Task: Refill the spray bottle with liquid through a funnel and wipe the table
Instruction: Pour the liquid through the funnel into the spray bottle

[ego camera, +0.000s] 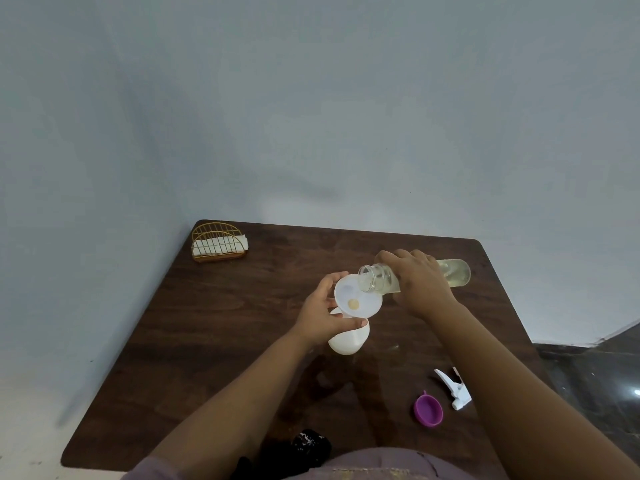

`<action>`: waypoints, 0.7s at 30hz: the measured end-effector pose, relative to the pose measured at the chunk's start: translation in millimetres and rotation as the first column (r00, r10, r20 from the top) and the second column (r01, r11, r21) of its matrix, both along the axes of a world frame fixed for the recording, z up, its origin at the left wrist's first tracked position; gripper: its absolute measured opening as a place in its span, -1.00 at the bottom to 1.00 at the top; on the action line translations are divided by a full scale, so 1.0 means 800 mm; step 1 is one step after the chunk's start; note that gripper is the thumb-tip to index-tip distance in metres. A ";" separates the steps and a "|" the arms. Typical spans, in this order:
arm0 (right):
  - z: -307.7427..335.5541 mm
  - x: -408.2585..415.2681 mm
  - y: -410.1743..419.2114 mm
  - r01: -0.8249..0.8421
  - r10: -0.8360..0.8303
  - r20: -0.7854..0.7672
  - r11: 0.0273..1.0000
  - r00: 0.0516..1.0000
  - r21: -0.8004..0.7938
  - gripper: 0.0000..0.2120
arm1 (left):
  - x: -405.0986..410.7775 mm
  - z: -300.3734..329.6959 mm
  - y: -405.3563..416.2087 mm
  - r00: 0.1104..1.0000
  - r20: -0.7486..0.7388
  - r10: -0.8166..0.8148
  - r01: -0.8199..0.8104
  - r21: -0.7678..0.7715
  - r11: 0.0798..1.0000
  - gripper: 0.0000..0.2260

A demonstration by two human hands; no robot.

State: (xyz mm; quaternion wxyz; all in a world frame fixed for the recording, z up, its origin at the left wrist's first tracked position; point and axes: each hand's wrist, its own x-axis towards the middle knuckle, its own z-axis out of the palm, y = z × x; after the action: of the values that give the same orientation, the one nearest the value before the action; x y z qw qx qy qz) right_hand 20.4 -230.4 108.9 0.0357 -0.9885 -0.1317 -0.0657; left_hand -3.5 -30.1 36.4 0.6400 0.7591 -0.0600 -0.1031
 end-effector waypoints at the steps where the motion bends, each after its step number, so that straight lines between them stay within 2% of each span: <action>1: 0.000 0.000 0.000 0.001 -0.001 -0.001 1.000 1.000 -0.002 -0.53 | 0.000 0.000 0.000 1.000 -0.001 0.001 -0.001 0.000 1.000 -0.29; 21: 0.002 -0.003 0.001 -0.014 0.014 -0.011 1.000 1.000 -0.005 -0.54 | -0.001 0.000 -0.001 1.000 -0.002 0.004 -0.004 0.008 1.000 -0.29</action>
State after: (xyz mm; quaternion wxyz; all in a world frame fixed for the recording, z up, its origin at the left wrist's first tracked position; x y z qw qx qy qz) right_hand 18.0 -229.5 110.4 0.0342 -0.9880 -0.1384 -0.0597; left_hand -4.5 -30.7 36.2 0.6372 0.7617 -0.0574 -0.1031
